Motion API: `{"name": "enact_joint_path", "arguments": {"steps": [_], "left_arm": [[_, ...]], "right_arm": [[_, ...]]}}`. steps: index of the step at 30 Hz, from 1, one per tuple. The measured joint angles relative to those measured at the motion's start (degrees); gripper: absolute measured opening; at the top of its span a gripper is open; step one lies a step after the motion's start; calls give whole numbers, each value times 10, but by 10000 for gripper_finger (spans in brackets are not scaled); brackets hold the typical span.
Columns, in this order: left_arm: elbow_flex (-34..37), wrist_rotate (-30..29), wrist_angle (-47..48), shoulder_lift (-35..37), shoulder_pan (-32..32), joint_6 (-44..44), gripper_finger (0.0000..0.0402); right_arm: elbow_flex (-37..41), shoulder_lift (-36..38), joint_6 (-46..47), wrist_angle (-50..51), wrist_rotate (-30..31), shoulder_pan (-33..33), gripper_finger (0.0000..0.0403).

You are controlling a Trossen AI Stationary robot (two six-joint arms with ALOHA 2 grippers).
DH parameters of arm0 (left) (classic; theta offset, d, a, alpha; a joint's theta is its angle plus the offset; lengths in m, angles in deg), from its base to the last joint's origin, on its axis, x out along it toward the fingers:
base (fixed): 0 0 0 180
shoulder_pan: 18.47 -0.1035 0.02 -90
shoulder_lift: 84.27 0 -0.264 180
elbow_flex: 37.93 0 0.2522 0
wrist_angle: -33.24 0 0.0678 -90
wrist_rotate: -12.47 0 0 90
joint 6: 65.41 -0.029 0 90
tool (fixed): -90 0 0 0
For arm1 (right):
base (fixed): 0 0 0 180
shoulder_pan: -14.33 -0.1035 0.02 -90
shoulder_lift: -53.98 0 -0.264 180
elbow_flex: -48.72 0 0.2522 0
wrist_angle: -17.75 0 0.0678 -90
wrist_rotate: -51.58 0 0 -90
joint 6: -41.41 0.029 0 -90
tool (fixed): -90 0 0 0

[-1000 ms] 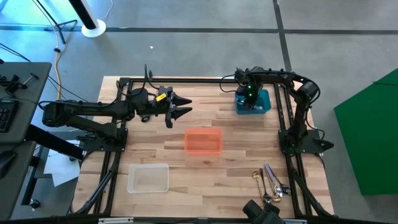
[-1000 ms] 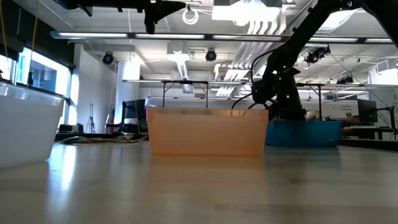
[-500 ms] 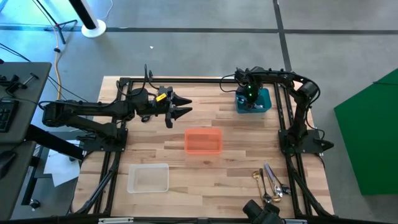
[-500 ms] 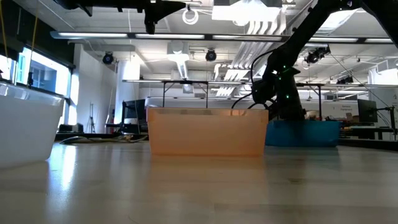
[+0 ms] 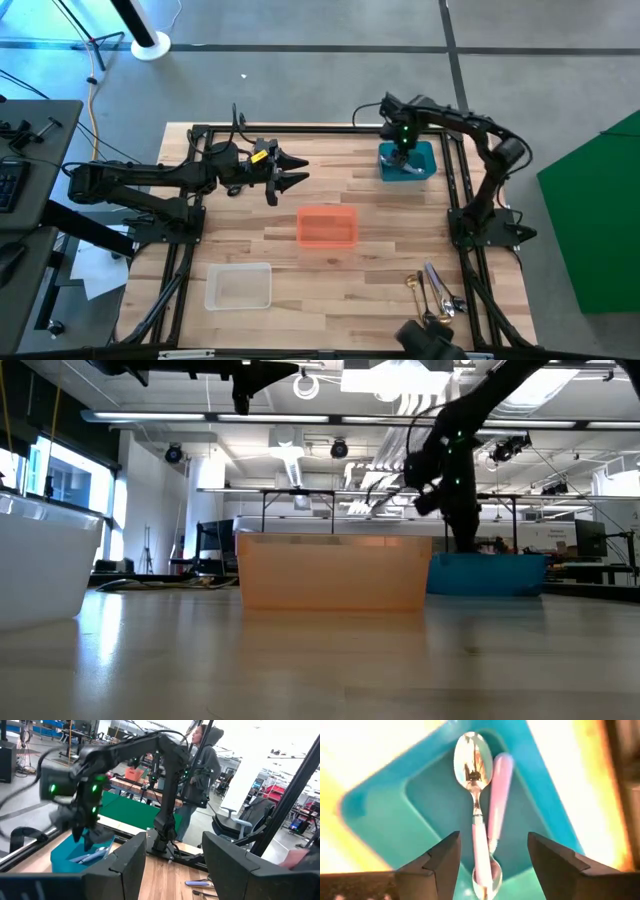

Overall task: Sort silverware by color (type)
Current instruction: Put the top violet spoon into the blue bin

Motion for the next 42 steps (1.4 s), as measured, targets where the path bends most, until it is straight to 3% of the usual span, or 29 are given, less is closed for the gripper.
{"name": "enact_joint_path", "arguments": {"steps": [5,12,17,23,30,42], "left_arm": [[0,0,0,0,0,-1,181],[0,0,0,0,0,-13,181],[0,0,0,0,0,-15,181],[0,-2,0,0,0,-36,181],[0,-2,0,0,0,-55,181],[0,9,0,4,0,-95,181]], "right_arm": [[-8,98,32,8,-43,0,215],[49,297,120,-48,-129,-27,215],[113,443,212,-139,-162,-78,215],[192,567,290,-324,-165,-163,215],[251,591,209,-506,-169,-263,215],[258,541,164,-508,-153,-297,215]]}}
